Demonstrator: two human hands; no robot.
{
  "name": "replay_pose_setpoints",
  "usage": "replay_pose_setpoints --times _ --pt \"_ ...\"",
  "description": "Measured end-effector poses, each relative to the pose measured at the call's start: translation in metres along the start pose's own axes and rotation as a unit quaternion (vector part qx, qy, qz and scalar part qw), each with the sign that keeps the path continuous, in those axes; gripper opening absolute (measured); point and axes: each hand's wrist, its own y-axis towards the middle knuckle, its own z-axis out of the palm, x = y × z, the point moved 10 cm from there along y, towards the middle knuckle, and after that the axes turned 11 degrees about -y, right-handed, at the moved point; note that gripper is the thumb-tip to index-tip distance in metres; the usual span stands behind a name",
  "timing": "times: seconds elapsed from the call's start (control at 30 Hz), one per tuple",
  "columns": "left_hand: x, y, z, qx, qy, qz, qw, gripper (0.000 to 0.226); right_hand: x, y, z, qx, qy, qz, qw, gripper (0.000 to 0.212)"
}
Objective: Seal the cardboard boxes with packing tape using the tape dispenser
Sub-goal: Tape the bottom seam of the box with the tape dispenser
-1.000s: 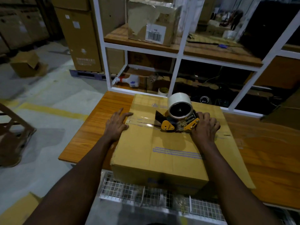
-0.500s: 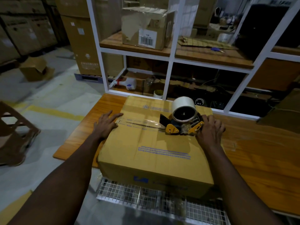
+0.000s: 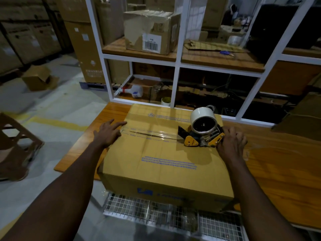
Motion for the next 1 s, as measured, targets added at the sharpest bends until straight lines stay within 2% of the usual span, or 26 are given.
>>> replay_pose_setpoints --times 0.07,0.13,0.23,0.4,0.57,0.63,0.8,1.0 --pt "-0.003 -0.002 0.001 -0.008 0.012 -0.044 0.999 0.045 0.001 -0.001 0.001 0.012 0.013 0.006 1.000 0.039" --pt "-0.021 -0.010 0.009 0.003 0.073 -0.054 0.996 0.057 0.002 -0.002 0.000 0.020 0.012 0.011 1.000 0.040" --pt "-0.059 -0.022 0.032 0.029 0.138 0.002 0.990 0.069 0.005 -0.004 -0.003 0.019 0.012 0.012 1.000 0.040" --pt "-0.110 -0.031 0.063 0.080 0.148 0.072 0.983 0.073 0.029 -0.015 -0.009 0.017 0.007 0.028 0.999 0.040" --pt "-0.102 -0.033 0.057 0.103 0.156 0.145 0.972 0.069 0.068 -0.026 -0.012 0.026 -0.002 0.036 0.999 0.045" --pt "-0.074 -0.026 0.045 0.093 0.152 0.111 0.978 0.068 0.088 -0.031 -0.013 0.036 -0.014 0.046 0.998 0.047" --pt "0.008 -0.016 0.001 0.000 0.105 -0.077 0.991 0.072 0.135 -0.042 -0.021 0.017 -0.030 0.050 0.998 0.042" --pt "0.021 -0.015 -0.010 -0.035 0.084 -0.116 0.989 0.077 0.143 -0.044 -0.020 0.033 -0.041 0.049 0.997 0.044"
